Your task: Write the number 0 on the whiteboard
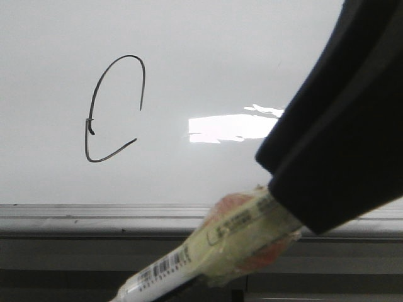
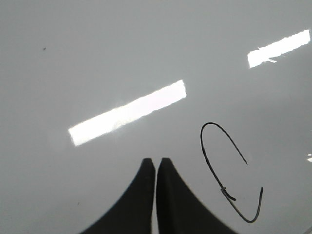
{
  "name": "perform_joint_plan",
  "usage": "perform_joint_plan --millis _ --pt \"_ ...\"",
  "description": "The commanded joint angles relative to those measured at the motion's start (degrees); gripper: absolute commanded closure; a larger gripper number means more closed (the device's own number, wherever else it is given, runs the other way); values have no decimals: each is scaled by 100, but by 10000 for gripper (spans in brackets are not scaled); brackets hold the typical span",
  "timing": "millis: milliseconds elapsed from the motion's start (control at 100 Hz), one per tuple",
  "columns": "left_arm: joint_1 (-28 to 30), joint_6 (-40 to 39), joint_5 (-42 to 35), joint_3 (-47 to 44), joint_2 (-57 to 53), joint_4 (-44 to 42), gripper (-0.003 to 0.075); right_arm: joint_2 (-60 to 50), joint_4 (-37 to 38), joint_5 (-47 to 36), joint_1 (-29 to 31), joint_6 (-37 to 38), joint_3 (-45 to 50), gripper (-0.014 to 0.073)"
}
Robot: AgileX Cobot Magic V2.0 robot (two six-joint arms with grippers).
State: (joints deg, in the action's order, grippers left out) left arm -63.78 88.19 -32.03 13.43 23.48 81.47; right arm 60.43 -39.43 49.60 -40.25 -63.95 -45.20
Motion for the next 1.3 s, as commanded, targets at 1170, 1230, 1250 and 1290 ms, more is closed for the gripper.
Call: perform_joint_plan --millis 1170,1230,1250,1290 --pt "-14 -3 -38 154 53 -213 740 -86 -199 -646 33 -27 -141 663" --pt "-14 -3 -38 154 53 -213 740 -86 -222 -932 33 -27 -141 663" --pt "-14 -3 -38 154 53 -225 740 -86 -272 -976 33 -27 -141 663" --pt "-14 -3 -38 154 53 -233 740 -86 -324 -1069 33 -27 -141 663"
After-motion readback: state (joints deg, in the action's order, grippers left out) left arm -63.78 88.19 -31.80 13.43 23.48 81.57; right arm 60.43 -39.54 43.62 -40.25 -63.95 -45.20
